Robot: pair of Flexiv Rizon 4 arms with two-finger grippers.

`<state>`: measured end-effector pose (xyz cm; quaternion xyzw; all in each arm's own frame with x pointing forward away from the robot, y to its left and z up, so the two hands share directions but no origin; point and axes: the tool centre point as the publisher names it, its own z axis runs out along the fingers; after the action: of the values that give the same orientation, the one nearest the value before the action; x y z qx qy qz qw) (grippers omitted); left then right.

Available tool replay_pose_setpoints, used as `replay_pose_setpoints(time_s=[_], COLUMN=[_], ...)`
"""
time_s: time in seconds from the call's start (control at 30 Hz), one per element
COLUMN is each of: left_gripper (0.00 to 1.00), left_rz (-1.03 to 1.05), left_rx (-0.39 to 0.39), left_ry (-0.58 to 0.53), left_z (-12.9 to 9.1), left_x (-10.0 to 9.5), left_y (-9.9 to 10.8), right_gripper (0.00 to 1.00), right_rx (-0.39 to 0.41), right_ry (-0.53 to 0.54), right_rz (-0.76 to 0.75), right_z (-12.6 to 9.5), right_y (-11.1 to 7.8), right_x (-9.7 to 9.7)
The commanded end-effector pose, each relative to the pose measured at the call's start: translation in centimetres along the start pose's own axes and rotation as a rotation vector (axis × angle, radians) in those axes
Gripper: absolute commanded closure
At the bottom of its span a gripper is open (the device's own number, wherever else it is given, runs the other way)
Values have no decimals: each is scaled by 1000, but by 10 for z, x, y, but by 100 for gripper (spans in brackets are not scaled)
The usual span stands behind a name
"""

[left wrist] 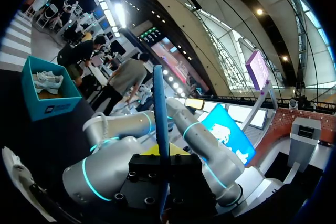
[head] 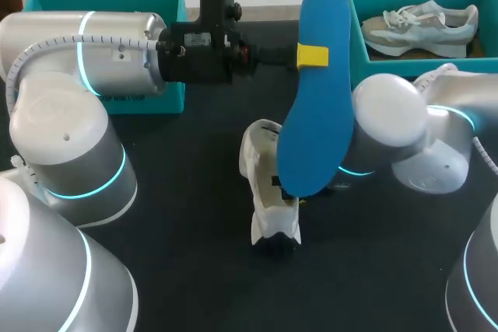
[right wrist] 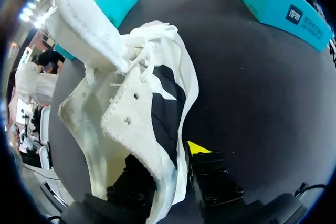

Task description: Take the shoe out of the shoebox, open the shoe tongue, remove and reinsert the insole, then place the shoe into the shoebox

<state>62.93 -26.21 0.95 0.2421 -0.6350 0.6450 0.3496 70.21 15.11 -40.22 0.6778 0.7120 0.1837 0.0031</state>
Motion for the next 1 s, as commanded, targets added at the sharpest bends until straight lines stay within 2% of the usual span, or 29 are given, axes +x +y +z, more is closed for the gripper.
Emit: replay_pose_setpoints(time_s=[0.03, 0.3, 0.4, 0.53, 1.0], left_gripper=[100, 100, 100, 100, 100], left_rz=[0, 0, 0, 0, 0], left_rx=[3, 3, 3, 3, 3], left_ry=[1, 1, 1, 1, 1], left_z=[0, 0, 0, 0, 0], left_x=[0, 0, 0, 0, 0], left_y=[1, 1, 1, 1, 1], right_gripper=[0, 0, 0, 0, 0], right_rx=[-13, -18, -37, -49, -49], right_ry=[18, 153, 251, 495, 495], right_rz=[5, 8, 12, 2, 2], right_z=[-14, -47, -60, -71, -71], right_y=[-4, 1, 2, 6, 6], right_x=[-4, -1, -5, 1, 1])
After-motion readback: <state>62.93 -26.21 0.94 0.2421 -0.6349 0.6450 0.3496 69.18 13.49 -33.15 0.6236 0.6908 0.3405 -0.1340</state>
